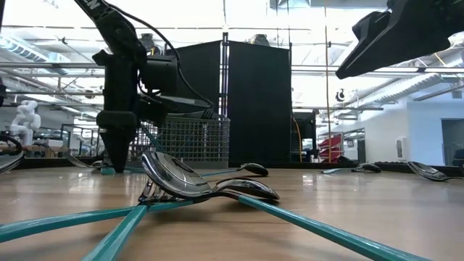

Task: Sort silverware
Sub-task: Put the blue fork into the silverware basket

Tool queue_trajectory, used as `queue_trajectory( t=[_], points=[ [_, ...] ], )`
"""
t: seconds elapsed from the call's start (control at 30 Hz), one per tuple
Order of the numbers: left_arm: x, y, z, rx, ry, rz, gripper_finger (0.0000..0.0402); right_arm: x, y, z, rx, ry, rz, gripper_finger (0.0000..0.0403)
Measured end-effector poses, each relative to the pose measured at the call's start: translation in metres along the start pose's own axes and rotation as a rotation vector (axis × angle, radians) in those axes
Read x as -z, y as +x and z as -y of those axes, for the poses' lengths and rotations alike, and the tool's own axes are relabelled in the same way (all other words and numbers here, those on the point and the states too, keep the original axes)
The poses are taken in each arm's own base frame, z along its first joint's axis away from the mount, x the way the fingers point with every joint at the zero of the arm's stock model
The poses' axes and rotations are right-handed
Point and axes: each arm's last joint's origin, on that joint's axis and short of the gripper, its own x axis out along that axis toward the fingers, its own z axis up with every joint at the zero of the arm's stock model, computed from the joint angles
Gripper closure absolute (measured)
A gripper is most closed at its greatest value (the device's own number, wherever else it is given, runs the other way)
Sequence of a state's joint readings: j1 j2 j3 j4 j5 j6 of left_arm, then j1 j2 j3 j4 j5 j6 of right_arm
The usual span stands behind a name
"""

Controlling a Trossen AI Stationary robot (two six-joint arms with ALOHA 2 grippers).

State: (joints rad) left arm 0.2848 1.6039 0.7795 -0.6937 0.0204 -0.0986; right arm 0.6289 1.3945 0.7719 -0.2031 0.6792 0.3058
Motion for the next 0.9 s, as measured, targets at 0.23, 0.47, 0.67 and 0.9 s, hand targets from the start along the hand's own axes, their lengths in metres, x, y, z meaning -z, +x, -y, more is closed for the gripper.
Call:
queue_trajectory(
  t=[0.23,0.47,0.67,0.9],
  points=[
    [0.0,0.0,0.0,-0.003,0.006,-0.002,0.0394,0.0,0.0,0.0,0.0,0.0,0.0,0.0259],
    [0.0,0.0,0.0,-0.004,0.009,-0.003,0.0393,0.0,0.0,0.0,0.0,0.0,0.001,0.0259],
    [0.001,-0.005,0.0,0.005,0.034,0.021,0.0363,0.0,0.0,0.0,0.0,0.0,0.001,0.0259],
    [-0.003,-0.026,0.0,-0.001,0.031,0.114,0.0292,0.0,0.0,0.0,0.0,0.0,0.001,0.0259]
  ],
)
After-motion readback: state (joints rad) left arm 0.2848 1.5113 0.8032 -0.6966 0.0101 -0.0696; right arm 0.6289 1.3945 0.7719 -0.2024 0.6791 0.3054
